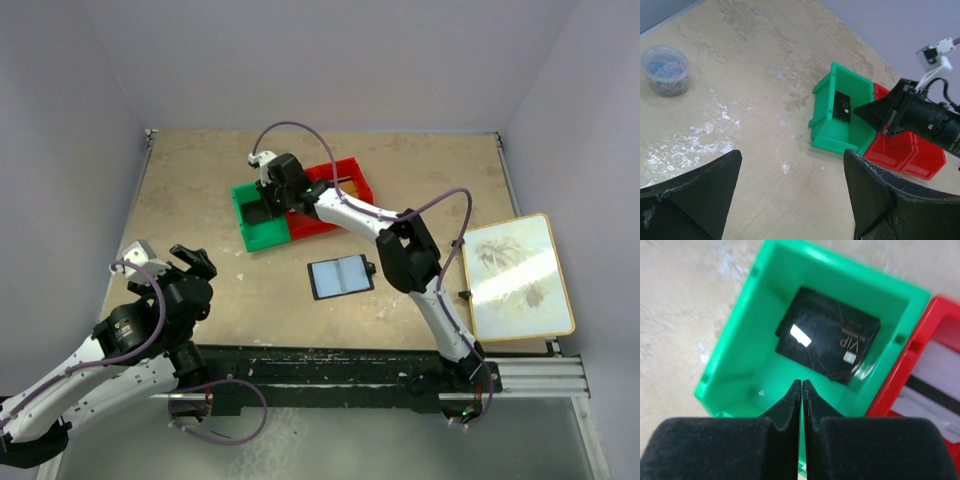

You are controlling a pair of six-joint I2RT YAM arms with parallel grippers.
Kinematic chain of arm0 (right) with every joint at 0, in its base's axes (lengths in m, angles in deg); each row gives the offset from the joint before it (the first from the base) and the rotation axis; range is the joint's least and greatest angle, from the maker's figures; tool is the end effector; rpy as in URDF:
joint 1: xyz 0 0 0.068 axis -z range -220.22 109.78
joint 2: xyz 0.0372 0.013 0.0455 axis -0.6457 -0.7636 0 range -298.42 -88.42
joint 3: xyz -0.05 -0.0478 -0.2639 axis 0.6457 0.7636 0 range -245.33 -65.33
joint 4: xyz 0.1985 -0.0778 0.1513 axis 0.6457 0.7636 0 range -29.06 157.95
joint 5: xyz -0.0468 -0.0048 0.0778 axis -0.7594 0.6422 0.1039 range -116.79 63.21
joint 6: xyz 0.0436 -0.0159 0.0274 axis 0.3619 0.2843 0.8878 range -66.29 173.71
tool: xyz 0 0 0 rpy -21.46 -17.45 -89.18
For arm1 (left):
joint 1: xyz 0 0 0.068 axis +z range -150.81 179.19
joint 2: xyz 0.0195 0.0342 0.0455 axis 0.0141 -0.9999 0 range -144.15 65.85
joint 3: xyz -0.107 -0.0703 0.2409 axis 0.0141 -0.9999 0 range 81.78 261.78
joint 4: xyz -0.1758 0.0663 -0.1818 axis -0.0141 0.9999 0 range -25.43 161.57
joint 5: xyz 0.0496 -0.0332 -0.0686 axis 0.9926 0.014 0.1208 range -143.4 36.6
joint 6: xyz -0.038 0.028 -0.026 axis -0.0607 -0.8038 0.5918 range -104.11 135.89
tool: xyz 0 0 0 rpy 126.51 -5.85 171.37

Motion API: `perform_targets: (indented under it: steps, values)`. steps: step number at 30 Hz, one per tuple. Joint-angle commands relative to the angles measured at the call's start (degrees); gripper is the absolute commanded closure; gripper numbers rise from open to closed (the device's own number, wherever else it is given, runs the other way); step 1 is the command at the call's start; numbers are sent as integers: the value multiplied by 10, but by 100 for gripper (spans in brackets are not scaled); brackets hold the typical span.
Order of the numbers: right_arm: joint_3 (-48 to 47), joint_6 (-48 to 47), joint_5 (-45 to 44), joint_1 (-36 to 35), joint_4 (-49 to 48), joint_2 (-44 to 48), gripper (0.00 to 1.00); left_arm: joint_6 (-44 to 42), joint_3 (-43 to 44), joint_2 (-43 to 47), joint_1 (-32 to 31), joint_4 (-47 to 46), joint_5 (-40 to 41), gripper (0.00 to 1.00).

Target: Take the credit cards out of the card holder

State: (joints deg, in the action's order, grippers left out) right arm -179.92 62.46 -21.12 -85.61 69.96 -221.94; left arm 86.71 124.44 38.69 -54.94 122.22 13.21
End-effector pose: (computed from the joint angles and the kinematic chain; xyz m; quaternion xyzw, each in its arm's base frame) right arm 0.3835 0.3938 0.2310 -0.2933 0.8045 0.2720 0.4391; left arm 0.0678 -0.0381 0.2981 -0.3312 0.7235 -0.0687 0.6018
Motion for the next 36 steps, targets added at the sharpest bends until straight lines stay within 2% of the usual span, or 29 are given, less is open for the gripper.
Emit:
perform_targets:
  steps: [1, 7, 36]
  values:
    - [-26, 58, -15, -7, 59, -23, 96, -8, 4, -6, -1, -15, 8, 19]
    - [-57, 49, -99, -18, 92, -41, 96, -11, 12, -5, -2, -17, 21, 20]
    - [-156, 10, -202, -55, 158, -133, 96, 0, 10, 3, -2, -4, 20, 20]
